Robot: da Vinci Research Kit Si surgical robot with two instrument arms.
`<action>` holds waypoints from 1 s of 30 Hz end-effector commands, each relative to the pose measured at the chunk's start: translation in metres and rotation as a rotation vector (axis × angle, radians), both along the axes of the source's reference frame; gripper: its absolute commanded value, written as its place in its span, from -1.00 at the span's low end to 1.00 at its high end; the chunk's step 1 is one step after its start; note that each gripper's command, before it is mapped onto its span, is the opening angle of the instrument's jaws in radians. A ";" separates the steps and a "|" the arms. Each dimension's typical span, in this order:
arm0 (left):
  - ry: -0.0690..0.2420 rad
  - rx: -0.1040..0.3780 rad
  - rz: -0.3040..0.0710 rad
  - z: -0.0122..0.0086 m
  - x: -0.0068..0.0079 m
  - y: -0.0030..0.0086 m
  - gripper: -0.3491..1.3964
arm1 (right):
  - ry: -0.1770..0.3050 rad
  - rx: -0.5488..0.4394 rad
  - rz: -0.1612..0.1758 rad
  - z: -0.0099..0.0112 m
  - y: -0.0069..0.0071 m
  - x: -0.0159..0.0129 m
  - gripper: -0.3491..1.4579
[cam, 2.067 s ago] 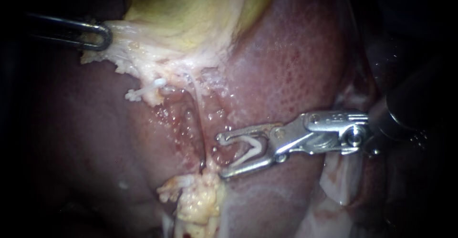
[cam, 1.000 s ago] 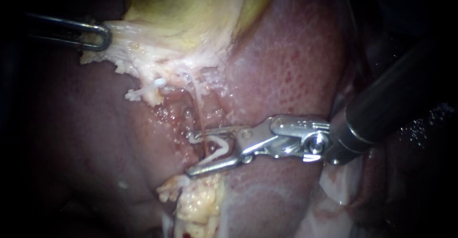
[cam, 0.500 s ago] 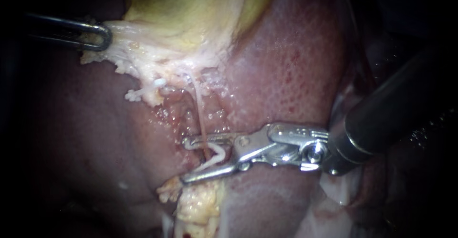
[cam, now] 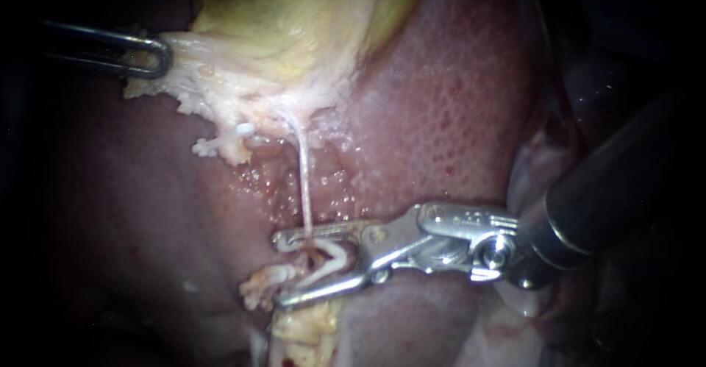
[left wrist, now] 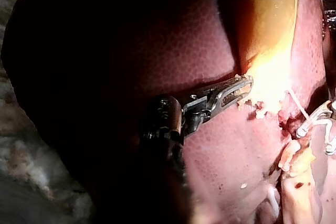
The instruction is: Clipping first clip right tube
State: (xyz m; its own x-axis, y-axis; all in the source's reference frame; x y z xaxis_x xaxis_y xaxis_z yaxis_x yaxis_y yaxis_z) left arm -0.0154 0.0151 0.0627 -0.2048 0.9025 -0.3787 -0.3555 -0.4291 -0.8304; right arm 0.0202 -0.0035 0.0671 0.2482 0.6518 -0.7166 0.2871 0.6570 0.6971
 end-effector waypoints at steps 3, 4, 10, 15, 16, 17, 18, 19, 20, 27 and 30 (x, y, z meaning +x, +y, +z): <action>0.000 0.000 0.000 0.0000 0.0000 0.0000 -1.00 | -0.005 0.007 0.001 0.0000 0.0000 0.0000 -0.15; 0.000 0.000 0.000 0.0000 0.0000 0.0000 -1.00 | -0.008 0.013 0.001 0.0000 0.0000 -0.0001 -0.16; 0.000 0.000 0.000 0.0000 0.0000 0.0000 -1.00 | -0.016 0.041 0.002 0.0003 0.0003 -0.0003 -0.25; 0.000 0.000 0.000 0.0000 0.0000 0.0000 -1.00 | -0.016 0.041 0.002 0.0004 0.0004 -0.0004 -0.32; 0.000 0.000 0.000 0.0000 0.0000 0.0000 -1.00 | -0.016 0.041 0.002 0.0005 0.0004 -0.0004 -0.34; 0.000 0.000 0.000 0.0000 0.0000 0.0000 -1.00 | -0.016 0.041 0.001 0.0005 0.0004 -0.0005 -0.38; 0.000 0.000 0.000 0.0000 0.0000 0.0000 -1.00 | -0.015 0.041 -0.002 0.0005 0.0004 -0.0005 -0.41; 0.000 0.000 0.000 0.0000 0.0000 0.0000 -1.00 | -0.016 0.041 0.001 0.0005 0.0004 -0.0006 -0.45; 0.000 0.000 0.000 0.0000 0.0000 0.0000 -1.00 | -0.016 0.041 0.001 0.0005 0.0004 -0.0006 -0.52; 0.000 0.000 0.000 0.0000 0.0000 0.0000 -1.00 | -0.049 0.116 0.004 0.0005 0.0004 -0.0010 -1.00; 0.000 0.000 0.000 0.0000 0.0000 0.0000 -1.00 | -0.053 0.127 0.003 0.0007 0.0004 -0.0012 -1.00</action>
